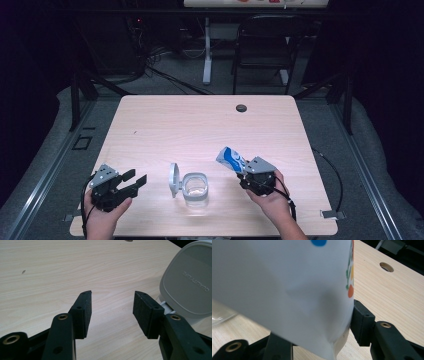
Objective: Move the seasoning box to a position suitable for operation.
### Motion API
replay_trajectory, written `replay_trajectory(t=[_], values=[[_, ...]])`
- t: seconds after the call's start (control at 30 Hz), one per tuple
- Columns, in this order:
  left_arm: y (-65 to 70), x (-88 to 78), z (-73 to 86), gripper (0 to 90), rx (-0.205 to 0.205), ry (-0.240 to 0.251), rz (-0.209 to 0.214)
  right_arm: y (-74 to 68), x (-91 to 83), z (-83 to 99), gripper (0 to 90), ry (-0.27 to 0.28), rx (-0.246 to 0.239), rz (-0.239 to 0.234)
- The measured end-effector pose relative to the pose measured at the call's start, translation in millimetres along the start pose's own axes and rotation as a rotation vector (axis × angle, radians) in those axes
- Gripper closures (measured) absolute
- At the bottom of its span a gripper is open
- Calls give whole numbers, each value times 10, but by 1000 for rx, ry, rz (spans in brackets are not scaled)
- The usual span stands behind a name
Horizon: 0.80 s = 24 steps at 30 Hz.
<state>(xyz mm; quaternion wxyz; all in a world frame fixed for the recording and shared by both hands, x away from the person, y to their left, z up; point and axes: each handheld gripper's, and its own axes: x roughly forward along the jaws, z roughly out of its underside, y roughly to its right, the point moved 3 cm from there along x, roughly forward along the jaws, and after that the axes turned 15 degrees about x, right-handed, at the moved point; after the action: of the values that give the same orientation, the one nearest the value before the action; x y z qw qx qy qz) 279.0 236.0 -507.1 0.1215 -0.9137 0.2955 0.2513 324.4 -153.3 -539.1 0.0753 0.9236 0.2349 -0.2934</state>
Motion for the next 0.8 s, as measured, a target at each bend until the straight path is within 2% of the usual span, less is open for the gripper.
replay_trajectory(t=[0.27, 0.63, 0.8], values=[[-3, 2, 4, 501, -5, 2, 1, -76, 17, -28, 527, 2, -68, 21], [-2, 5, 5, 499, -5, 2, 0, -142, 5, -49, 528, 18, -202, 88], [-3, 3, 5, 499, -4, 2, 0, -183, 10, -45, 530, 22, -247, 111]])
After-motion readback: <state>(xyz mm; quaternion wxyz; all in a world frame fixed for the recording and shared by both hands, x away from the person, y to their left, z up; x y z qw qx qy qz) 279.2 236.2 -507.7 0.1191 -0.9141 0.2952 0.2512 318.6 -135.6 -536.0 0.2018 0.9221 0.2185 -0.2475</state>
